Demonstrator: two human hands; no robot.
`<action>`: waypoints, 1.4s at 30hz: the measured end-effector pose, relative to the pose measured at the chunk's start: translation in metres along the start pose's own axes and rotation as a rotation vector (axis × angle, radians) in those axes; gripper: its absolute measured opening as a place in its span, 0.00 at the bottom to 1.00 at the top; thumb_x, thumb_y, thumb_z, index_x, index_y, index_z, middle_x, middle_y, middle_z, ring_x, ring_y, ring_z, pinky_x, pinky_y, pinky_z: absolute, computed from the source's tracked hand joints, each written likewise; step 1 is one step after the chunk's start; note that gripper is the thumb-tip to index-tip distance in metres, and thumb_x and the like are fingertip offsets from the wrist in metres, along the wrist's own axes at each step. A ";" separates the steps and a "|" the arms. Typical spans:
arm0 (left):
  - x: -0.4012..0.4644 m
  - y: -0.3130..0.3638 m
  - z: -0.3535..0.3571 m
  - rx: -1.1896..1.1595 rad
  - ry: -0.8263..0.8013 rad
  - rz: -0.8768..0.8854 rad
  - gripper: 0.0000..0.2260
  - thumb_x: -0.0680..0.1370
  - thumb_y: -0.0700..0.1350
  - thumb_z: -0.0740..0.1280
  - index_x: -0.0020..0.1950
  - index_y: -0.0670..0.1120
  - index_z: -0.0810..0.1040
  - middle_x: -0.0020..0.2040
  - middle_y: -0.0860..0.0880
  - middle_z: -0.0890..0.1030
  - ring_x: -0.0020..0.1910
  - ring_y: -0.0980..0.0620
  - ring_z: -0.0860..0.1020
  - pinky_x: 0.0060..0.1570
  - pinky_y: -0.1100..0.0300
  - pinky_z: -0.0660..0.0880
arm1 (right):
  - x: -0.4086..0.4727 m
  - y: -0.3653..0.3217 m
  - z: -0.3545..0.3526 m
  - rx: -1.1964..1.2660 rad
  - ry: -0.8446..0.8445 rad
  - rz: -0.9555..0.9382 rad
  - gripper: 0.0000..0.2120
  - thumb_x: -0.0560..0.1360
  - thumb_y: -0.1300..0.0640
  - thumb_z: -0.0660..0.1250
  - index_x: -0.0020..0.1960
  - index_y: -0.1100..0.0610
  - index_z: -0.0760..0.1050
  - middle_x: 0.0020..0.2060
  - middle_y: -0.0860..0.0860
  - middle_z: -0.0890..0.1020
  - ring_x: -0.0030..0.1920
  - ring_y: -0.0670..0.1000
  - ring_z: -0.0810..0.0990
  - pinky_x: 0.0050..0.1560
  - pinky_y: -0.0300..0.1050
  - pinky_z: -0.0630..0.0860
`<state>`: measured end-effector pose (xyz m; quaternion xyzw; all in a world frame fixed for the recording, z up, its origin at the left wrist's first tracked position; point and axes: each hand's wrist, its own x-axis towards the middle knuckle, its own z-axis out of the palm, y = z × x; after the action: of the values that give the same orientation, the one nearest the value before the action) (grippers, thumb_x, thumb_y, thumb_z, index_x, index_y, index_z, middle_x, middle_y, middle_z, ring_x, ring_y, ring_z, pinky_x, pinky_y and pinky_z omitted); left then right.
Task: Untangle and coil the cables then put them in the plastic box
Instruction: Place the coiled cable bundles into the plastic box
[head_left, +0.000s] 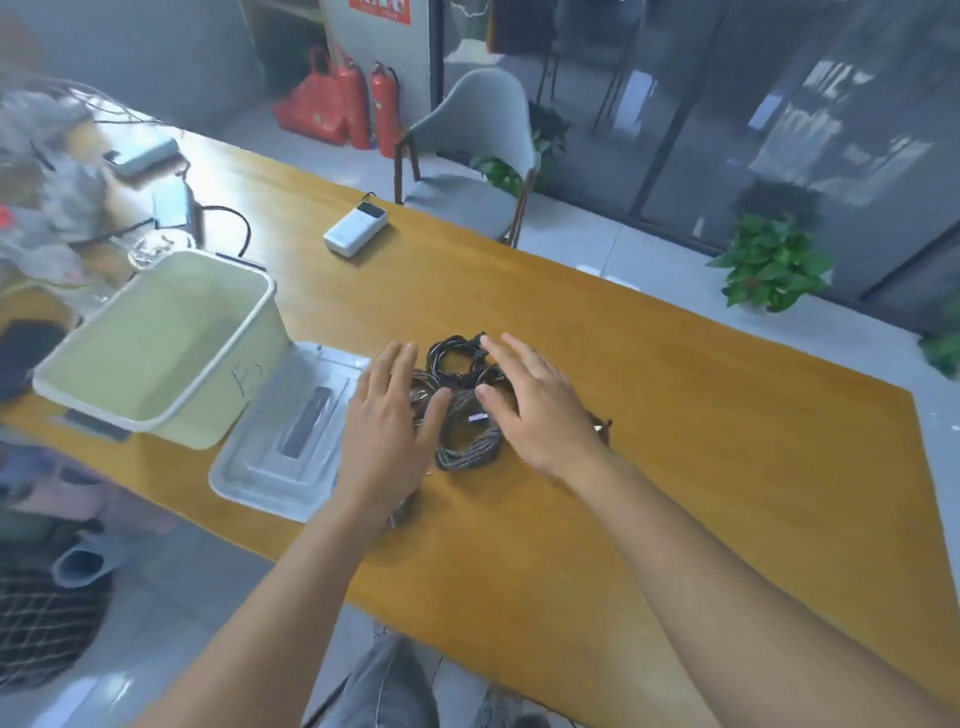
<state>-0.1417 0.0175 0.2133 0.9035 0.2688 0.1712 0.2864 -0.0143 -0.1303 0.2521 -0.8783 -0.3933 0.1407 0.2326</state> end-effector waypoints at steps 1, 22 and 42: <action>0.001 -0.009 -0.008 -0.004 0.016 -0.027 0.33 0.83 0.64 0.55 0.83 0.46 0.61 0.82 0.47 0.63 0.81 0.46 0.58 0.78 0.50 0.56 | 0.009 -0.009 0.001 0.000 -0.008 -0.012 0.28 0.86 0.40 0.55 0.84 0.41 0.54 0.83 0.46 0.57 0.82 0.53 0.56 0.81 0.57 0.55; -0.001 -0.278 -0.145 0.063 0.280 -0.636 0.29 0.83 0.52 0.68 0.80 0.42 0.65 0.80 0.42 0.64 0.80 0.44 0.58 0.78 0.49 0.56 | 0.274 -0.189 0.180 0.096 -0.202 -0.153 0.26 0.85 0.49 0.63 0.82 0.47 0.63 0.82 0.50 0.59 0.80 0.55 0.61 0.76 0.54 0.64; 0.059 -0.258 -0.152 -0.219 0.434 -0.522 0.33 0.79 0.41 0.71 0.82 0.51 0.63 0.83 0.51 0.61 0.81 0.52 0.61 0.69 0.39 0.73 | 0.288 -0.167 0.140 0.231 0.082 -0.082 0.28 0.77 0.62 0.67 0.75 0.48 0.72 0.74 0.49 0.68 0.33 0.41 0.76 0.49 0.39 0.73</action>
<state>-0.2651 0.2948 0.1829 0.7110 0.5253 0.3078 0.3518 0.0084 0.2270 0.2013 -0.8340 -0.4001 0.1394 0.3535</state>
